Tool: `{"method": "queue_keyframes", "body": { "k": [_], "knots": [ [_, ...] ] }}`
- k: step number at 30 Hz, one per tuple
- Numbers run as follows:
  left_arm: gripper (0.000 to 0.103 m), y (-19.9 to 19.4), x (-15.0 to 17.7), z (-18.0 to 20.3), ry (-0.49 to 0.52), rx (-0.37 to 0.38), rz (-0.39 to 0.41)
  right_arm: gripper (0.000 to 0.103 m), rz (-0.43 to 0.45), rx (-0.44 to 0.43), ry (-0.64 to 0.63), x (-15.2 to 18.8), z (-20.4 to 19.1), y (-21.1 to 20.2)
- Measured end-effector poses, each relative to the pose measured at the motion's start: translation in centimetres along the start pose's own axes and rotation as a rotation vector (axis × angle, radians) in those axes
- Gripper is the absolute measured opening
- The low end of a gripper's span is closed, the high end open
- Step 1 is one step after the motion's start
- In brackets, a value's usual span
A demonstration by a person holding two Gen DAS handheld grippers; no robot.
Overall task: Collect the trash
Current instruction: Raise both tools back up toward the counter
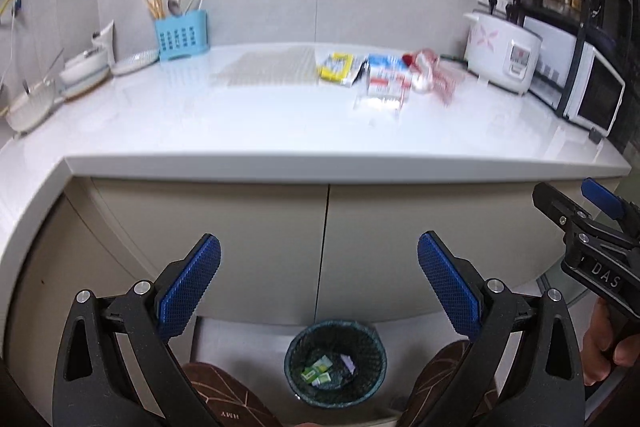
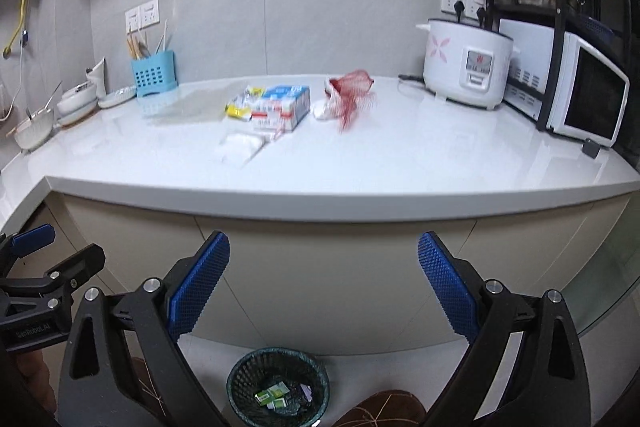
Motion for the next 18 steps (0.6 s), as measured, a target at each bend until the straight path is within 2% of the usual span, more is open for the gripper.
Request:
{"method": "queue_keyframes", "body": {
  "k": [4, 7, 13, 18],
  "knots": [
    [0.097, -0.9, -2.8, 0.8, -0.001, 0.022, 0.011, 0.091, 0.031, 0.005, 0.004, -3.1, 1.1, -0.5],
    [0.097, -0.5, -4.6, 1.3, -0.007, 0.019, 0.013, 0.091, 0.014, -0.014, 0.031, -5.2, 2.2, 0.4],
    [0.097, 1.6, -7.1, 2.6, 0.019, 0.009, -0.007, 0.091, -0.027, -0.016, 0.064, -7.7, 4.0, 3.0],
    [0.097, 4.4, -8.8, 3.2, 0.029, -0.003, -0.033, 0.091, -0.019, -0.009, 0.066, -8.9, 4.9, 4.9]
  ]
}}
Point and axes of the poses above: each gripper's, at about its wrist camera, not at the fingertips, and y roughly the way its jaws point, z to its right, x to its underside, the point moved 6 cm from there along y, roughly the way its jaws point, and after that the axes turned 6 degrees about -y, right-handed, at the moved point
